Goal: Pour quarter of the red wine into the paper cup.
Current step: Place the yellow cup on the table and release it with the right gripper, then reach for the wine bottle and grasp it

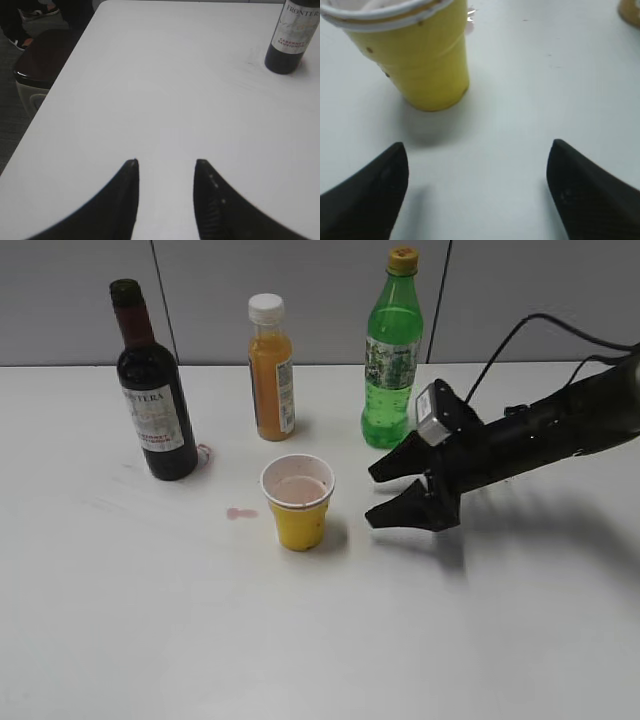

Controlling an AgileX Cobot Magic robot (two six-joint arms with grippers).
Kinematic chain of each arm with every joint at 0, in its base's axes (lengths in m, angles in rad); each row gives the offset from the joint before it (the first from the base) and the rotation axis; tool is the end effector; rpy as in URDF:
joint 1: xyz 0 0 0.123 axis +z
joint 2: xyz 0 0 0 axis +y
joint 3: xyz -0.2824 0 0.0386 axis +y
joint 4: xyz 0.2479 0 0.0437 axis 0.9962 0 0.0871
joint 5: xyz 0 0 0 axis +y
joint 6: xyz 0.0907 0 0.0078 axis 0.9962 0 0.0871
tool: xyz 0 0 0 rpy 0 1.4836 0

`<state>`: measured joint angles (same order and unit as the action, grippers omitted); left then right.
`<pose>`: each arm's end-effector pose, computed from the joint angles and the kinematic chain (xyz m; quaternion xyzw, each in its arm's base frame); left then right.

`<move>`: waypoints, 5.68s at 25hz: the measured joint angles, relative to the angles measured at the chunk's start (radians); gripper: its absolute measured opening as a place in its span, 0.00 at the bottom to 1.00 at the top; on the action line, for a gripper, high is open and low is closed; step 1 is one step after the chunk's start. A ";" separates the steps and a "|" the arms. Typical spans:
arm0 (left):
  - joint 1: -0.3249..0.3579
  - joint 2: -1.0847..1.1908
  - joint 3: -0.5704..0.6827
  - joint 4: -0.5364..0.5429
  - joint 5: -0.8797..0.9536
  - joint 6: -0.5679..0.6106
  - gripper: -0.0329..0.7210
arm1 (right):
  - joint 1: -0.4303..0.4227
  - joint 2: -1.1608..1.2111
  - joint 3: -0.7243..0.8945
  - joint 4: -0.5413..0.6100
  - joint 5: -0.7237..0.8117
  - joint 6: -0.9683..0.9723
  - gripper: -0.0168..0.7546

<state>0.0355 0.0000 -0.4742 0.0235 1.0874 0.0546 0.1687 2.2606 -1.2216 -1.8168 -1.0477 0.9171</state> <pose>-0.0032 0.0018 0.2679 0.0078 0.8665 0.0342 0.4979 0.3654 0.1398 0.0765 -0.5660 0.6665 0.3788 0.3031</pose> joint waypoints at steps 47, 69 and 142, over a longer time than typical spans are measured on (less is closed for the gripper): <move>0.000 0.000 0.000 -0.001 0.000 0.000 0.40 | -0.225 -0.536 -0.418 1.888 2.247 -0.978 0.79; 0.000 0.000 0.000 0.065 -0.001 0.001 0.40 | -0.225 -1.569 0.618 1.874 2.132 -0.999 0.78; -0.111 0.849 -0.019 -0.238 -1.300 0.157 0.83 | -0.041 -2.264 0.730 1.881 2.101 -1.023 0.78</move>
<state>-0.0755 0.8495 -0.4936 -0.2148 -0.2125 0.2121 0.1278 -0.0037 -0.4915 0.0646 1.0529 -0.1057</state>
